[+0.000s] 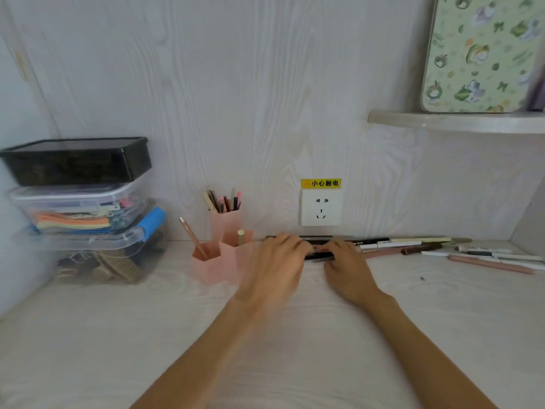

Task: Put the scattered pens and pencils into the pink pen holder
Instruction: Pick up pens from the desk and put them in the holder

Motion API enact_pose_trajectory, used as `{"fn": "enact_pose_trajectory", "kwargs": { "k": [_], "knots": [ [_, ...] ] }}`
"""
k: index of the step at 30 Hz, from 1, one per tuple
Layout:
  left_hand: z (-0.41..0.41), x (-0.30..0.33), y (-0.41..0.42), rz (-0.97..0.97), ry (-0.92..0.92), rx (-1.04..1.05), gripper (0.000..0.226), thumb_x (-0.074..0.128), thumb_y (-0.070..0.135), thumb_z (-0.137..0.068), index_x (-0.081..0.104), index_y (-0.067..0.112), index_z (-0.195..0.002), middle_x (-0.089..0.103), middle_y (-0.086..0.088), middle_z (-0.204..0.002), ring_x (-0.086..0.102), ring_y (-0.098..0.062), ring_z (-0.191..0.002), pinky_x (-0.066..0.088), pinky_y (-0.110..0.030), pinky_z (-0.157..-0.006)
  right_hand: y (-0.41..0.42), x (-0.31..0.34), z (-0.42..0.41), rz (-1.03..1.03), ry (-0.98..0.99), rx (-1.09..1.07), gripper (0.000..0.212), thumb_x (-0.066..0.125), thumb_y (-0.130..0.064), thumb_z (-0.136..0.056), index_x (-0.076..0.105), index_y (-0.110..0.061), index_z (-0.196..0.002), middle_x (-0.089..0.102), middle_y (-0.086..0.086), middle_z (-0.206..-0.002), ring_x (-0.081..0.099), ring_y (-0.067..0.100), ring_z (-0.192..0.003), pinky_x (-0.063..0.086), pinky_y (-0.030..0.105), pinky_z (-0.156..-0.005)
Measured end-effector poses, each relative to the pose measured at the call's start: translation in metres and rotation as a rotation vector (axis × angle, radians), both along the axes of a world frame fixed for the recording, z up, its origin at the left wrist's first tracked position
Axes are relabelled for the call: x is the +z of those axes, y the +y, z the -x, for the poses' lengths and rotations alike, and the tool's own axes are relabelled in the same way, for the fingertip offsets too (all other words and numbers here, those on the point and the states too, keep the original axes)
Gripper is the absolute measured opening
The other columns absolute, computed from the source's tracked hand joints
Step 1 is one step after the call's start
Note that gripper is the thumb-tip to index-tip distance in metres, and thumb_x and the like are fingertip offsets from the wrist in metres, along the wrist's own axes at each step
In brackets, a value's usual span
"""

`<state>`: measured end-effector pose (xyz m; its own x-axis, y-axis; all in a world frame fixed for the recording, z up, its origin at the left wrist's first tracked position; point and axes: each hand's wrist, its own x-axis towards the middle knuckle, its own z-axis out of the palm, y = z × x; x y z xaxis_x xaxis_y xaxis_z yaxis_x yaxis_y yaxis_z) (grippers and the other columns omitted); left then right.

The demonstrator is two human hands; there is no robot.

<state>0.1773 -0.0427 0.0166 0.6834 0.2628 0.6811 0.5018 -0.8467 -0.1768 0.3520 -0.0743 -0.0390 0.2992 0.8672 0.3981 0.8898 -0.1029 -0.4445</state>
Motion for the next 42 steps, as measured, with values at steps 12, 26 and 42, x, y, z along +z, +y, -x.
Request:
{"fn": "enact_pose_trajectory", "kwargs": {
  "k": [12, 26, 42],
  "knots": [
    [-0.056, 0.006, 0.038, 0.350, 0.525, 0.410, 0.027, 0.056, 0.005, -0.087, 0.061, 0.012, -0.112, 0.062, -0.010, -0.118, 0.057, -0.029, -0.110, 0.044, -0.035, -0.085, 0.000, 0.000, -0.001, -0.051, 0.003, -0.077, 0.022, 0.055, -0.015, -0.073, 0.065, -0.018, -0.092, 0.061, 0.001, -0.102, 0.050, 0.022, -0.103, 0.038, 0.036, -0.094],
    [-0.070, 0.008, 0.046, 0.304, 0.710, 0.356, 0.019, 0.053, 0.010, -0.092, 0.059, 0.007, -0.110, 0.062, -0.012, -0.116, 0.057, -0.029, -0.108, 0.044, -0.034, -0.079, -0.002, 0.000, -0.001, -0.049, -0.019, -0.067, 0.018, 0.056, -0.022, -0.076, 0.068, -0.020, -0.089, 0.058, 0.000, -0.099, 0.049, 0.021, -0.101, 0.038, 0.037, -0.090],
    [0.038, 0.093, 0.039, 0.590, -0.532, 0.038, 0.086, 0.061, 0.014, -0.089, 0.001, 0.029, -0.149, 0.062, 0.010, -0.100, 0.062, -0.002, -0.062, 0.049, -0.022, -0.066, 0.012, 0.004, 0.033, -0.028, -0.177, 0.016, 0.049, 0.026, -0.032, -0.084, 0.054, -0.021, -0.122, 0.061, 0.000, -0.114, 0.052, 0.024, -0.110, 0.038, 0.036, -0.094]
  ]
}}
